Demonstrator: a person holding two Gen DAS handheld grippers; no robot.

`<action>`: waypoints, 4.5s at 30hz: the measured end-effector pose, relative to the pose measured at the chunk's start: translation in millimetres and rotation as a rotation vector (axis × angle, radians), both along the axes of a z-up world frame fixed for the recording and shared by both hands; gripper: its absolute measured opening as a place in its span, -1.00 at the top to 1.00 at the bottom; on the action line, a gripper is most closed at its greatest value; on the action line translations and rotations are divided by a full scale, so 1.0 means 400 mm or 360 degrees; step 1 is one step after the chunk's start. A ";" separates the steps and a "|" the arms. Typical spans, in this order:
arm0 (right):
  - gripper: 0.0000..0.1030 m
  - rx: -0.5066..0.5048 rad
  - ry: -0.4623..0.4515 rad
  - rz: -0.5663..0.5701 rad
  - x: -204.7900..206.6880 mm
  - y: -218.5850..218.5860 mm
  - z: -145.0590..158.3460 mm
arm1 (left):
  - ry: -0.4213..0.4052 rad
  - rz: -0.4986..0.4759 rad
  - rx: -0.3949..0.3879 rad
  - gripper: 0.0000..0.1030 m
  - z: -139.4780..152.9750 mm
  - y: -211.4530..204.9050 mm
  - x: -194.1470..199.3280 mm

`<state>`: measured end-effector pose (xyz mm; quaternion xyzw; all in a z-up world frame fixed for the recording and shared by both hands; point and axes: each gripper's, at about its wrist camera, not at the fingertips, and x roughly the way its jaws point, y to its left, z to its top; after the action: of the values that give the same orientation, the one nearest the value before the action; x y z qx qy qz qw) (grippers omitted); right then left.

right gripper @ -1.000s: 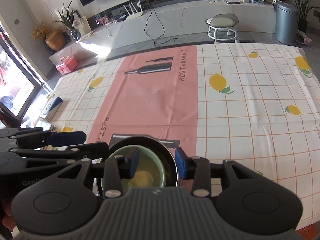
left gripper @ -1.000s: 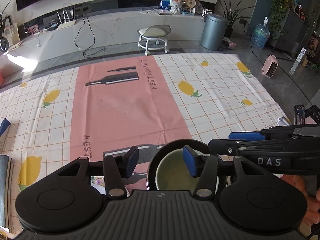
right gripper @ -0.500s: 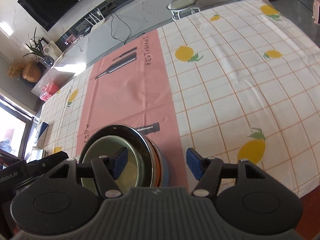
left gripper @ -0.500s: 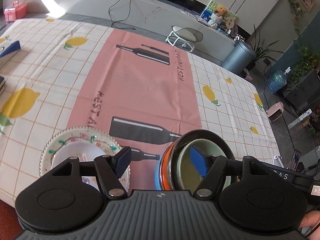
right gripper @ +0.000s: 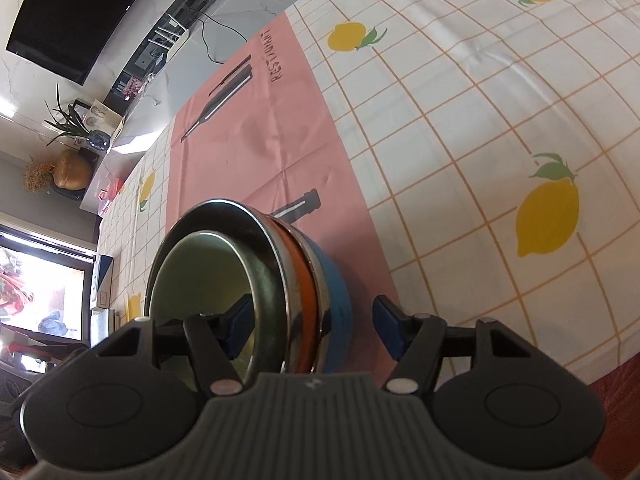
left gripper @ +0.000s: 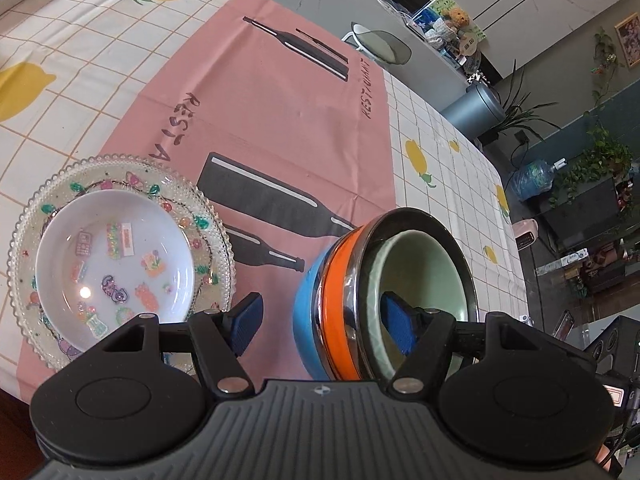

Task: Organize plates and bowls
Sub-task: 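Grip the rim of the nested bowl stack with both tools, then lift the nested bowls with both tools and carry them over the glass plates, then lower the nested bowls onto the glass plate stack and open both tools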

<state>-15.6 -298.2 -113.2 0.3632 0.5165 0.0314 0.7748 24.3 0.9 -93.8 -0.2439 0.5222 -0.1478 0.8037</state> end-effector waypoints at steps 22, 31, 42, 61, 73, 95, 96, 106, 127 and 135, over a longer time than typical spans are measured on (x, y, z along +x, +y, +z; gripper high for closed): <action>0.04 0.0067 0.0023 0.0023 0.013 -0.012 -0.002 | 0.0168 -0.0026 -0.0041 -0.25 -0.051 -0.041 0.020; 0.10 0.0041 0.0025 0.0054 0.017 -0.010 0.002 | 0.0178 -0.0031 -0.0029 -0.08 -0.049 -0.047 0.021; 0.17 0.0029 0.0041 0.0071 0.013 -0.010 0.003 | 0.0160 -0.0072 0.0012 -0.08 -0.040 -0.058 0.027; 0.18 0.0013 -0.0072 0.0197 0.037 0.079 0.093 | 0.0054 0.0040 0.0012 -0.08 0.052 0.043 0.017; 0.18 0.0072 -0.0070 0.0418 0.087 0.246 0.119 | 0.0041 0.0246 0.0064 -0.08 0.093 0.199 -0.019; 0.19 0.0032 0.0013 0.0636 0.132 0.425 0.080 | 0.0142 0.0413 -0.0005 -0.08 0.028 0.342 -0.045; 0.19 0.0024 0.0015 0.0633 0.132 0.423 0.080 | 0.0144 0.0407 -0.0012 -0.08 0.026 0.339 -0.043; 0.19 -0.0024 0.0041 0.0590 0.140 0.393 0.075 | 0.0189 0.0358 -0.0041 -0.08 -0.001 0.315 -0.032; 0.09 -0.0048 0.0023 0.0641 0.148 0.408 0.065 | 0.0208 0.0348 0.0012 -0.05 0.002 0.318 -0.014; -0.03 -0.0102 -0.0048 0.0645 0.144 0.404 0.086 | 0.0157 0.0381 0.0060 -0.30 0.028 0.325 -0.019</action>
<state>41.8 -136.5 -78.8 0.2265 0.5681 0.1756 0.7714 16.8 130.7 -82.6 -0.2961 0.5310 -0.0288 0.7934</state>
